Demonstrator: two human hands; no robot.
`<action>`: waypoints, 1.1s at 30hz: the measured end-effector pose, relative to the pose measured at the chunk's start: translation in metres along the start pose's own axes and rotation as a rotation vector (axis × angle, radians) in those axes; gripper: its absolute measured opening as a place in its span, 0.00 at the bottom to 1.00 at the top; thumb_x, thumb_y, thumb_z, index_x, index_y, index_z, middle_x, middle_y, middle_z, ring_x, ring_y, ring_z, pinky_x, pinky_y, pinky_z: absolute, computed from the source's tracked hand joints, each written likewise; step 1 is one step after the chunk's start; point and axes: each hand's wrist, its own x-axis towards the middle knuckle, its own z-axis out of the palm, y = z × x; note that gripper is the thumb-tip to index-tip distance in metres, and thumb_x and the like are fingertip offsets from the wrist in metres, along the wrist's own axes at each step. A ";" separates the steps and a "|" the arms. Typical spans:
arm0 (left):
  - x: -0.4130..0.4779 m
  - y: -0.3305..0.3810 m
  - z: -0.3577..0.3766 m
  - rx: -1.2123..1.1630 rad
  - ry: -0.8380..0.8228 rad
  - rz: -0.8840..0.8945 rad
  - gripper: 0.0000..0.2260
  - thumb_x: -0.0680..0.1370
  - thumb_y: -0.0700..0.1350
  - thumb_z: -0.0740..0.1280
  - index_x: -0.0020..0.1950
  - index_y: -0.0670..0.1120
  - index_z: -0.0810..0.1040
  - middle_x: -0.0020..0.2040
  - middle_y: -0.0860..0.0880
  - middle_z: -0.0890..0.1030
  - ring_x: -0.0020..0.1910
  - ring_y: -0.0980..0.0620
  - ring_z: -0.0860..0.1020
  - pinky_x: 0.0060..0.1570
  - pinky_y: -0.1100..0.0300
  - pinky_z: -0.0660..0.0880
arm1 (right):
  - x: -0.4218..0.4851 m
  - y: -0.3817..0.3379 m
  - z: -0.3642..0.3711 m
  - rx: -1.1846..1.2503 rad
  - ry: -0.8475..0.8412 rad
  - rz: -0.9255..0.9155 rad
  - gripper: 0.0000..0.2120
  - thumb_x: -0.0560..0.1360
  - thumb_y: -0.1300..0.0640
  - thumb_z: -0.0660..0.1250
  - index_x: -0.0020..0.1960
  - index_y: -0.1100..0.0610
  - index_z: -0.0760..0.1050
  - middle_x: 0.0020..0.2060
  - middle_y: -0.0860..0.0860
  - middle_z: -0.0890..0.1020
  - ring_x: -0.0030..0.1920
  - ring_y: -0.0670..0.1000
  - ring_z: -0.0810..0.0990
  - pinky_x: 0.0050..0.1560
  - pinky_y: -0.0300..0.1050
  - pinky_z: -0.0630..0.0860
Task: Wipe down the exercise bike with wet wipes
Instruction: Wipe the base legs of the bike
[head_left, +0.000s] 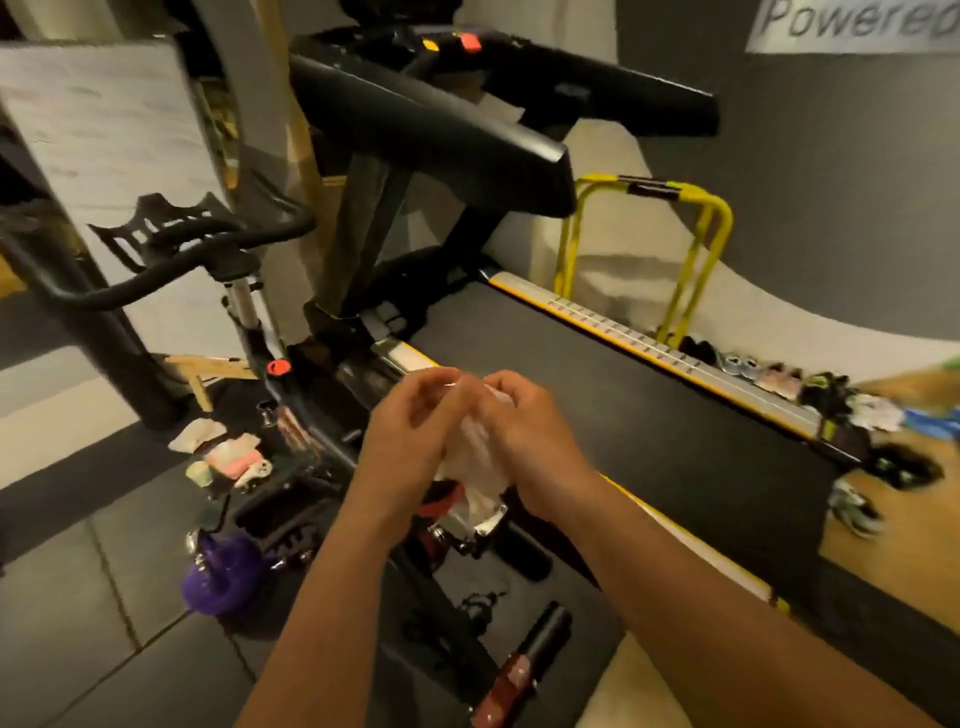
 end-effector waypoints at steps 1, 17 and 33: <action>-0.007 0.001 0.010 0.023 -0.116 -0.010 0.09 0.77 0.52 0.68 0.53 0.49 0.81 0.45 0.51 0.84 0.43 0.59 0.81 0.40 0.67 0.76 | -0.010 0.002 -0.012 0.002 0.058 0.028 0.13 0.76 0.44 0.67 0.40 0.53 0.76 0.34 0.51 0.81 0.35 0.49 0.79 0.37 0.47 0.76; -0.182 0.006 0.211 -0.016 -0.714 -0.163 0.09 0.79 0.45 0.68 0.43 0.48 0.69 0.36 0.45 0.78 0.34 0.51 0.78 0.29 0.60 0.73 | -0.241 0.098 -0.183 0.981 0.436 0.306 0.19 0.73 0.47 0.70 0.59 0.57 0.81 0.61 0.59 0.80 0.61 0.59 0.79 0.67 0.58 0.70; -0.246 0.022 0.210 -0.174 -0.831 -0.180 0.12 0.84 0.49 0.57 0.55 0.60 0.79 0.51 0.46 0.82 0.50 0.47 0.81 0.46 0.49 0.81 | -0.340 0.078 -0.193 0.350 1.092 0.097 0.10 0.81 0.54 0.63 0.53 0.57 0.80 0.47 0.54 0.86 0.48 0.56 0.85 0.48 0.53 0.82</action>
